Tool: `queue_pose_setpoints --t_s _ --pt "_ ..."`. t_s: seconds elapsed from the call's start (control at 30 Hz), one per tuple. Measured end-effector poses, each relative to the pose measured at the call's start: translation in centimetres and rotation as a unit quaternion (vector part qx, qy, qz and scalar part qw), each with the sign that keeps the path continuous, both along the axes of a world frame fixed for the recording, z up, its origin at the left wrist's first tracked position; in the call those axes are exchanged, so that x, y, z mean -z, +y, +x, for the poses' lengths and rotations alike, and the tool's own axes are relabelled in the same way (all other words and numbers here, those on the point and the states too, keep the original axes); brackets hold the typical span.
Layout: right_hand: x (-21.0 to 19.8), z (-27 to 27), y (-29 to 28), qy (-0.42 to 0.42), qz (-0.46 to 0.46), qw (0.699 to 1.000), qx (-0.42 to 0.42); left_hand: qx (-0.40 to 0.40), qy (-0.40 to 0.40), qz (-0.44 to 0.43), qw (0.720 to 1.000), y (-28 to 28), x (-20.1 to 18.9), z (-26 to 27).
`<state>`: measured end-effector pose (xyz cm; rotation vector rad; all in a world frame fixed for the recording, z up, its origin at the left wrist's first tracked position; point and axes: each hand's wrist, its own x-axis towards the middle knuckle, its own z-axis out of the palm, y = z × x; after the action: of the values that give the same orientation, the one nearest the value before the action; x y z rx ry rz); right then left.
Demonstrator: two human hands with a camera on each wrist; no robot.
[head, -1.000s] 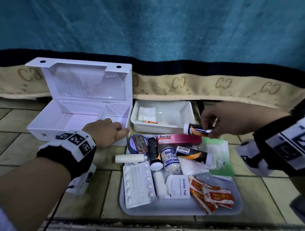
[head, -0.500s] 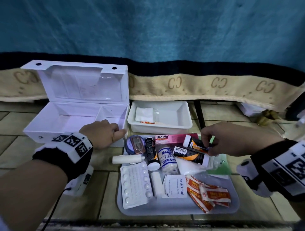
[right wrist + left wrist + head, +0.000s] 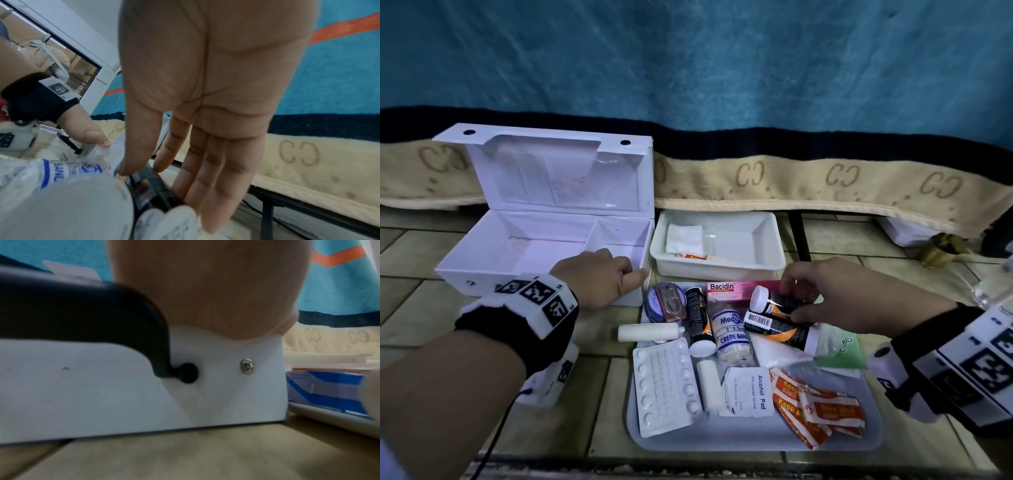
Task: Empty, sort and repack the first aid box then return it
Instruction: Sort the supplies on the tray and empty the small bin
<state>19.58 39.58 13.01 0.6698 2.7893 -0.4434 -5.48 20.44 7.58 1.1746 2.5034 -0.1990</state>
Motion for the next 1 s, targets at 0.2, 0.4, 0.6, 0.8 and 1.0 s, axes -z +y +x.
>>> queue_pose_setpoints --t_s 0.2,0.4,0.6,0.8,1.0 --pt "-1.3 -1.4 0.0 -0.032 0.038 0.999 -0.004 -0.011 -0.006 0.008 1.000 0.1 -0.1 0.1" --pt "-2.3 -7.3 0.0 0.017 0.058 0.998 -0.031 -0.011 -0.005 0.005 1.000 0.0 -0.2 0.2" --pt "0.5 -12.8 -0.5 -0.154 0.094 0.981 -0.075 -0.012 -0.004 0.005 1.000 0.0 0.0 0.1" --pt "1.4 -13.3 0.3 -0.141 0.156 0.975 -0.075 -0.016 -0.002 0.006 1.000 -0.1 0.1 0.0" --pt "0.3 -13.8 0.0 -0.135 0.119 0.980 -0.079 -0.011 0.002 0.002 1.000 0.0 0.3 -0.2"
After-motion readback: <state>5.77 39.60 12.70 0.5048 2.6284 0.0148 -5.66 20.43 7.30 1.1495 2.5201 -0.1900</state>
